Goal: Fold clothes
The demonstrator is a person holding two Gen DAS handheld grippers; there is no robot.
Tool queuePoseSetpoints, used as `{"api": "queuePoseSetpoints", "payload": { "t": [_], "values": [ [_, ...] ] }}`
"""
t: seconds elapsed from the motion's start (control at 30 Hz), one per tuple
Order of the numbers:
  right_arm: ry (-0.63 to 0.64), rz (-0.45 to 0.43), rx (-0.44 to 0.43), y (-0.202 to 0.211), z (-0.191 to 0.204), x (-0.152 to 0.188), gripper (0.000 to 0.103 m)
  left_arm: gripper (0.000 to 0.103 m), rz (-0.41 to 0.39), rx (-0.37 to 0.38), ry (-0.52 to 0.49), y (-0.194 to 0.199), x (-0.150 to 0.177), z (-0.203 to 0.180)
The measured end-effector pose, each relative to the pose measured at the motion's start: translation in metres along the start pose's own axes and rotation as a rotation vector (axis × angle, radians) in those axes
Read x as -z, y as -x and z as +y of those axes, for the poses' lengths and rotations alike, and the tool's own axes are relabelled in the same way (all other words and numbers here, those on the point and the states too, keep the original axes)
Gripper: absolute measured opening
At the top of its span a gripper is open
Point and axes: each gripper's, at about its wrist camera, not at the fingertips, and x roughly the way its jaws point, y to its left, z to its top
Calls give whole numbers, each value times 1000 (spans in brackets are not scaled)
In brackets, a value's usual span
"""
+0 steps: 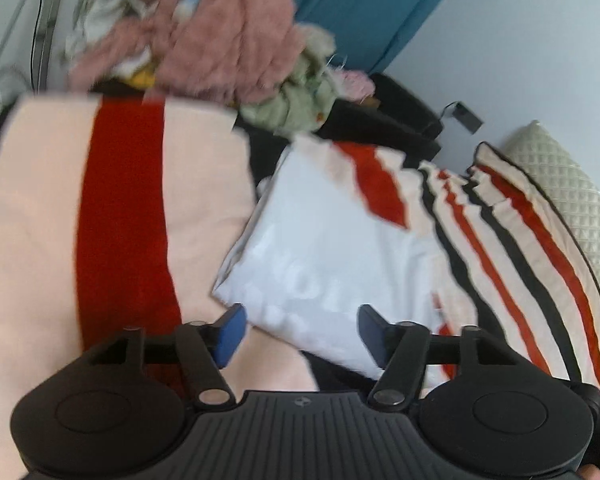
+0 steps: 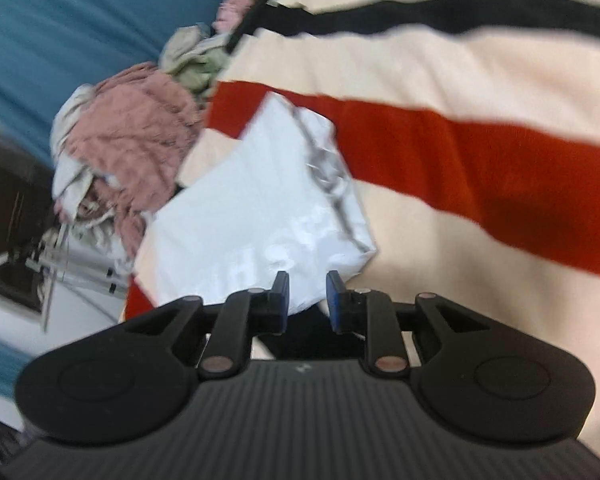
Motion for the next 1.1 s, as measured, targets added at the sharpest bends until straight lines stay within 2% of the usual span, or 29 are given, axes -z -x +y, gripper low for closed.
{"api": "queuePoseSetpoints", "payload": {
  "t": [0.13,0.23,0.27,0.33,0.37,0.4,0.43,0.5,0.6,0.73,0.93,1.1],
  "values": [
    [139,-44,-20,67,37,9,23,72,-56,-21,-93,69,-10,-39],
    [243,-81,-33,119,63,22,23,81,-121,-42,-168,130,-11,-65],
    [282,-88,-46,135,72,28,27,85,-151,-47,-192,149,-9,-72],
    [356,-109,-77,165,86,41,45,90,-194,-59,-243,186,-5,-90],
    [391,-121,-94,180,93,48,66,92,-212,-55,-267,202,-2,-96],
    [425,-137,-111,195,99,55,81,96,-231,-52,-290,221,3,-102],
    [454,-164,-126,209,105,63,85,98,-247,-52,-312,237,8,-107],
    [517,-207,-145,233,115,81,86,103,-281,-55,-357,266,20,-116],
    [596,-266,-160,263,122,107,86,103,-325,-57,-399,304,42,-121],
    [649,-324,-161,282,117,137,86,103,-379,-63,-425,345,76,-117],
    [708,-386,-154,291,100,178,86,103,-424,-79,-439,373,118,-100],
    [759,-415,-140,279,86,204,86,103,-435,-102,-442,372,148,-81]
  ]
}}
